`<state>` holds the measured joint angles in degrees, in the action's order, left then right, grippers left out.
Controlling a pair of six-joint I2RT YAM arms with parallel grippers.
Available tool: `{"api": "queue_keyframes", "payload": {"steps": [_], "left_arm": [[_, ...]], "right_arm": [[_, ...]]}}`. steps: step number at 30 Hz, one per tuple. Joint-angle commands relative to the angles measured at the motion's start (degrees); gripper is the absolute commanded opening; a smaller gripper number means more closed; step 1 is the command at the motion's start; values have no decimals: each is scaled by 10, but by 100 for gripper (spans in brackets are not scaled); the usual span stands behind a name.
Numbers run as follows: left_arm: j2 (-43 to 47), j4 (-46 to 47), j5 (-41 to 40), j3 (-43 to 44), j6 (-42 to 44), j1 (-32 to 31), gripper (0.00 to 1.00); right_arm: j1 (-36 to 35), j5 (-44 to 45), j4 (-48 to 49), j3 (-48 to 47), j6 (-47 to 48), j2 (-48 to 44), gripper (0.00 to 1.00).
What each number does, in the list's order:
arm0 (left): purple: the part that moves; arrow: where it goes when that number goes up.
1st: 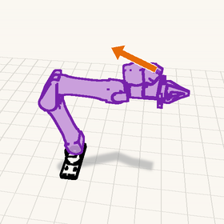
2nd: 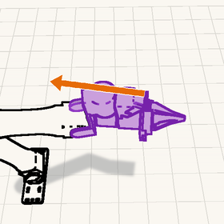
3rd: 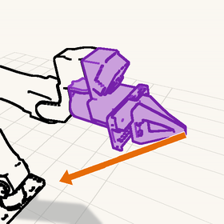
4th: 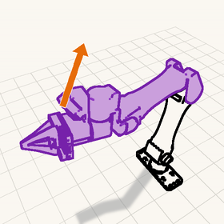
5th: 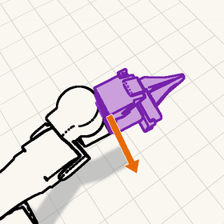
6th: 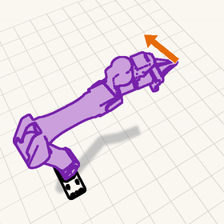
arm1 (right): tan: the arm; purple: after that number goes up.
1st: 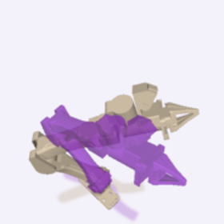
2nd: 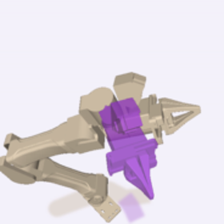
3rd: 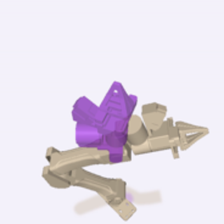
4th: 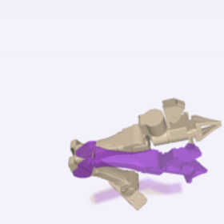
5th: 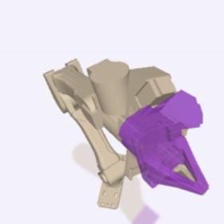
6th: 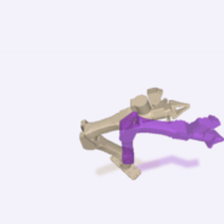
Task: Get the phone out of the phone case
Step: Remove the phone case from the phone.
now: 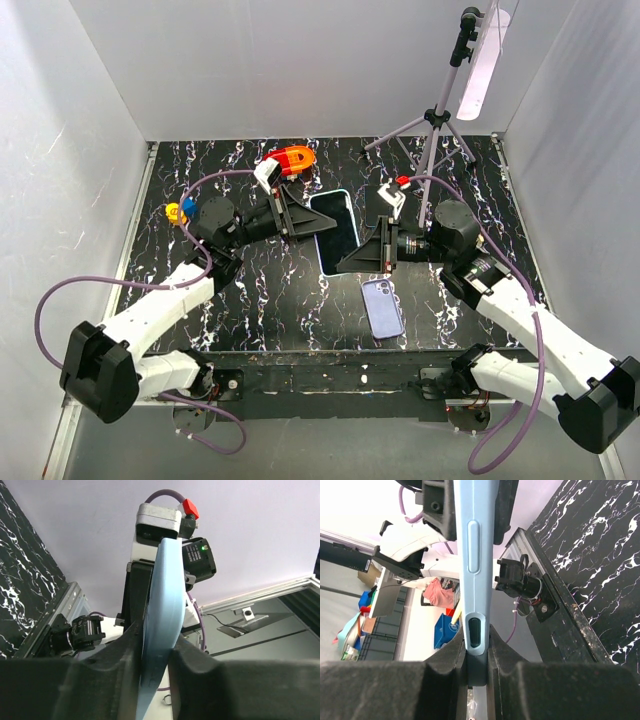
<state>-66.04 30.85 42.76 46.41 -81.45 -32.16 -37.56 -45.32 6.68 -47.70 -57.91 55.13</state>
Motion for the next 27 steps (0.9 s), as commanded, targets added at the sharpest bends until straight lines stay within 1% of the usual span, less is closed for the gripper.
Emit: {"api": "queue_keyframes", "payload": {"steps": [1,2,3,4,5,6,7,8,10,13,15,17,20,23,25,26,27], "left_arm": [[-13,87,-4,17,-40,-6,12],[-16,90,-2,19,-42,-8,2],[-16,91,-1,21,-42,-7,0],[-15,89,0,21,-42,-7,0],[-12,85,1,21,-40,-6,0],[-9,82,2,21,-39,-5,0],[-8,82,5,21,-41,-4,0],[-7,84,7,21,-42,-4,0],[-5,86,14,22,-46,-4,0],[-4,78,27,25,-46,-2,0],[-3,79,33,25,-46,-1,0],[0,72,38,30,-39,1,0],[7,49,37,32,-26,2,0],[6,48,41,34,-34,2,0],[1,50,45,36,-46,2,0],[1,50,49,36,-55,2,0],[-1,48,50,36,-66,2,0]], "right_arm": [[-7,11,24,-33,2,8,1],[-7,10,5,-39,10,10,1],[-7,10,-18,-47,26,11,3],[-7,15,-52,-57,43,9,13],[-7,18,-86,-64,65,5,31],[-7,18,-113,-70,87,-2,44],[-7,17,-128,-72,96,-9,52],[-7,16,-136,-71,104,-19,56],[-6,2,-155,-74,120,-28,57],[-5,-22,-155,-73,125,-35,54],[-5,-30,-155,-73,126,-37,50],[-4,-32,-152,-71,122,-39,44],[-3,-49,-107,-59,98,-42,35],[-4,-60,-85,-53,92,-42,20],[-4,-71,-83,-57,100,-33,6],[-6,-79,-80,-62,104,-28,1],[-10,-83,-76,-64,110,-27,1]]}}
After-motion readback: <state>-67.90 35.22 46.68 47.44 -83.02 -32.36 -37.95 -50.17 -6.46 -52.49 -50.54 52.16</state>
